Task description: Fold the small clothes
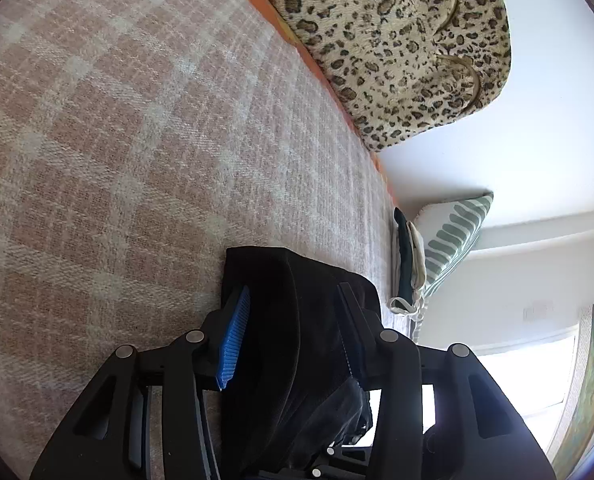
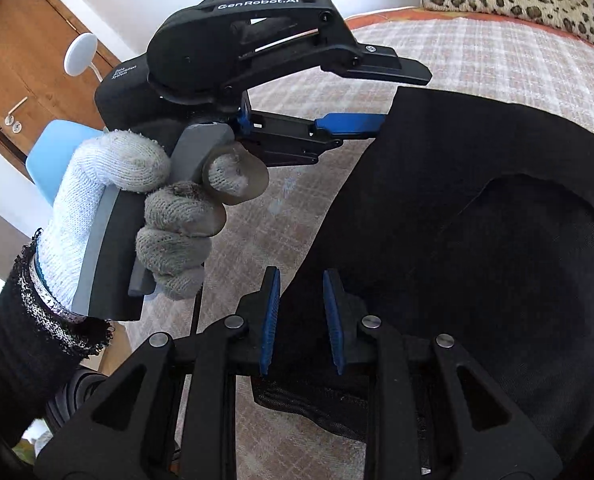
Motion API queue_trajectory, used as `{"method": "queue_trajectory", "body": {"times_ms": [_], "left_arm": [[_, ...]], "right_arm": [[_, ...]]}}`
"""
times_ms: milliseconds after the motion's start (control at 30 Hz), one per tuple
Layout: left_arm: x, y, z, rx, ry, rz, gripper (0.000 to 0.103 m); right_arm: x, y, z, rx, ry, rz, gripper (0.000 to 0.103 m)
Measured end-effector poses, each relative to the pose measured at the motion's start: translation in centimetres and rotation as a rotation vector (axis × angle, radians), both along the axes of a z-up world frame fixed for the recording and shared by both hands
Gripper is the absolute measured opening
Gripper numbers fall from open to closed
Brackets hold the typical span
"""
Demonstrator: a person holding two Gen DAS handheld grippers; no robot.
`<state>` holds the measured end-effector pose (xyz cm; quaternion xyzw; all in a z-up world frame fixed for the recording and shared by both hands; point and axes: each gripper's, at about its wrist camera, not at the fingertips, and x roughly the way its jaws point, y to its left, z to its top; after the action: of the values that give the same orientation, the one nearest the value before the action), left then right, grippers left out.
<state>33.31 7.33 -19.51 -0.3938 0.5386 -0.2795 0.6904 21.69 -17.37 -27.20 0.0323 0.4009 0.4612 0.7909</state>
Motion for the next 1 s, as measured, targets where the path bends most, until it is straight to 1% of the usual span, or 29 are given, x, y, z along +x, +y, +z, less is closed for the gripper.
{"method": "queue_trajectory", "body": {"times_ms": [67,167,300,333,433,500,633,700,733,767,800,833,900,933,1000], "left_arm": [[0.5,0.0,-0.2,-0.027,0.012,0.017,0.042],[1.2,0.3,0.3,0.002,-0.021,0.054,0.042],[1.7,0.6,0.4,-0.014,-0.031,0.077,0.042],[1.8,0.6,0.3,-0.002,-0.035,0.079,0.042],[1.9,0.7,0.5,0.065,-0.06,0.093,0.042],[1.7,1.2,0.9,0.086,-0.069,0.098,0.042],[0.6,2.4,2.2,0.093,-0.102,0.118,0.042],[-0.2,2.7,2.8,0.107,-0.121,0.106,0.046],[-0.6,2.8,3.0,0.115,-0.126,0.098,0.05],[-1.0,2.9,3.1,0.121,-0.13,0.092,0.05],[-1.3,2.9,3.2,0.123,-0.131,0.088,0.05],[-1.7,2.9,3.3,0.12,-0.129,0.081,0.05],[-2.2,2.8,3.4,0.12,-0.13,0.067,0.05],[-2.5,2.8,3.5,0.116,-0.13,0.061,0.05],[-2.8,2.6,3.5,0.104,-0.125,0.046,0.051]], "right_arm": [[-0.3,0.2,-0.1,-0.011,-0.015,0.012,0.024],[-0.5,0.2,-0.3,-0.011,-0.013,0.024,0.024],[-0.7,0.3,-0.6,-0.011,-0.014,0.031,0.024],[-0.8,0.3,-0.6,-0.012,-0.016,0.033,0.024],[-1.3,0.4,-0.4,-0.01,0.002,0.035,0.024],[-1.4,-0.2,0.0,0.008,0.024,0.042,0.024],[-1.6,-3.5,2.2,0.06,0.004,0.023,0.024],[-1.5,-5.9,3.2,0.113,0.016,-0.002,0.024],[-1.2,-7.3,3.8,0.138,0.021,-0.017,0.024],[-1.0,-8.6,4.1,0.151,0.022,-0.037,0.025],[-0.8,-9.9,4.5,0.154,0.014,-0.065,0.031],[-0.3,-11.5,4.9,0.148,0.0,-0.104,0.04],[0.2,-14.0,5.2,0.132,-0.021,-0.168,0.047],[0.8,-15.2,5.4,0.125,-0.014,-0.19,0.047],[1.6,-17.4,4.9,0.124,0.023,-0.235,0.048]]}}
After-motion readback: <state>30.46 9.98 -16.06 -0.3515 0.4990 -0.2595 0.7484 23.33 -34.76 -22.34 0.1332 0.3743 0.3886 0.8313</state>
